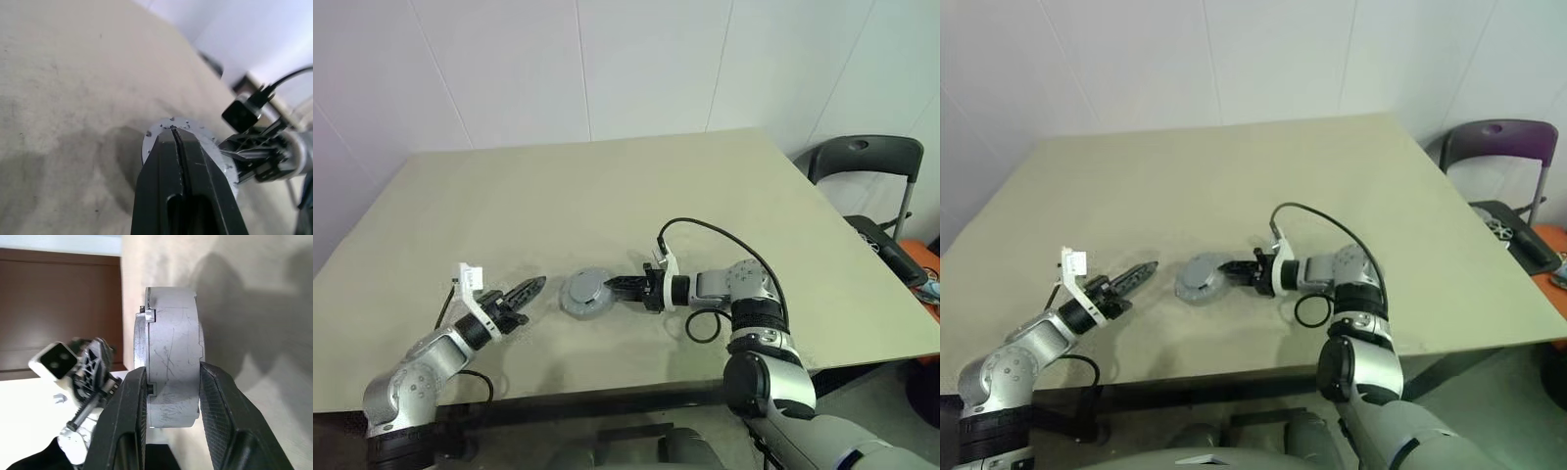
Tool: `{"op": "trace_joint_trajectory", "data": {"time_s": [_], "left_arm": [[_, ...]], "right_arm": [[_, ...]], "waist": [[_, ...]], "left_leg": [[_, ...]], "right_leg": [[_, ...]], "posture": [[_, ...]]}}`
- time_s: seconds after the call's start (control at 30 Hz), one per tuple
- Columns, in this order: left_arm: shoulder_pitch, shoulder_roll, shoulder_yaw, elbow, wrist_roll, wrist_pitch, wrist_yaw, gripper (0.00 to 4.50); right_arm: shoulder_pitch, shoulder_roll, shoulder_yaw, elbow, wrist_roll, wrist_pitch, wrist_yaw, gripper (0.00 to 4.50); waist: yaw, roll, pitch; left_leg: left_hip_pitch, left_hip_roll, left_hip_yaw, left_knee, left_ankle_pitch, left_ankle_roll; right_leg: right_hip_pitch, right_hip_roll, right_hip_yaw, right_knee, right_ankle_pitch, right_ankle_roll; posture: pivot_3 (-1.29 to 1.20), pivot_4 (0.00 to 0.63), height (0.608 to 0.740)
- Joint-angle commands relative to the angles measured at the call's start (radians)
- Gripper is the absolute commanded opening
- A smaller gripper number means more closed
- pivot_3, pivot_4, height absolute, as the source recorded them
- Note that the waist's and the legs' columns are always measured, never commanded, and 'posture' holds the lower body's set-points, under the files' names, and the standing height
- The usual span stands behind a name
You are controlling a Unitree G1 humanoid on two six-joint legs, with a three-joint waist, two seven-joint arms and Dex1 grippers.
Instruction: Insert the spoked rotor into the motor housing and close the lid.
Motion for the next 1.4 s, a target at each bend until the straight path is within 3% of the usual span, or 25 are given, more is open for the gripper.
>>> {"op": "trace_joint_trajectory", "data": {"time_s": [0.03,0.1,0.47,0.5,1.0,1.4], "left_arm": [[0.017,-0.021,0.047,-0.021,-0.103,0.027,0.025,0.17],[0.024,-0.039,0.067,-0.019,-0.171,0.045,0.036,0.60],[0.057,-0.072,0.109,-0.012,-0.437,0.105,0.099,4.31],[0.062,-0.069,0.099,-0.016,-0.441,0.108,0.101,4.50],[0.042,-0.073,0.064,0.026,-0.582,0.125,0.185,4.50],[-0.008,-0.072,0.065,0.017,-0.665,0.090,0.232,4.50]], "right_arm": [[-0.076,-0.012,-0.051,-0.027,0.072,0.006,0.011,1.17],[-0.091,-0.020,-0.063,-0.027,0.078,0.013,0.007,1.17],[-0.135,-0.047,-0.120,-0.036,0.103,0.052,-0.004,1.17],[-0.139,-0.043,-0.125,-0.041,0.106,0.059,-0.004,1.17],[-0.153,0.017,-0.131,-0.099,0.222,0.077,-0.055,1.17],[-0.079,0.039,-0.021,-0.161,0.482,0.077,-0.181,1.17]], "waist": [[-0.001,0.000,0.000],[0.000,0.000,0.000],[-0.005,-0.001,0.001],[-0.006,-0.001,0.001],[-0.013,-0.001,0.001],[-0.013,-0.001,0.001]], "left_leg": [[0.000,0.000,0.000,0.000,0.000,0.000],[0.000,0.000,0.000,0.000,0.000,0.000],[0.000,0.000,0.004,0.000,0.000,0.000],[0.000,0.000,0.004,0.000,0.000,0.000],[0.000,0.000,0.004,-0.001,0.000,0.000],[0.000,0.000,0.004,-0.001,0.000,0.000]], "right_leg": [[0.000,0.000,0.000,0.000,0.000,0.000],[0.000,0.000,0.000,0.000,0.000,0.000],[0.000,0.000,0.000,-0.001,0.000,0.000],[0.000,0.000,0.000,-0.001,0.000,0.000],[0.000,0.000,0.001,-0.001,0.000,0.000],[0.000,0.000,0.001,-0.001,0.000,0.000]], "posture": [[0.00,0.000,0.740],[0.00,0.000,0.740],[0.00,0.000,0.740],[0.00,0.000,0.740],[0.00,0.000,0.740],[0.00,0.000,0.740]]}}
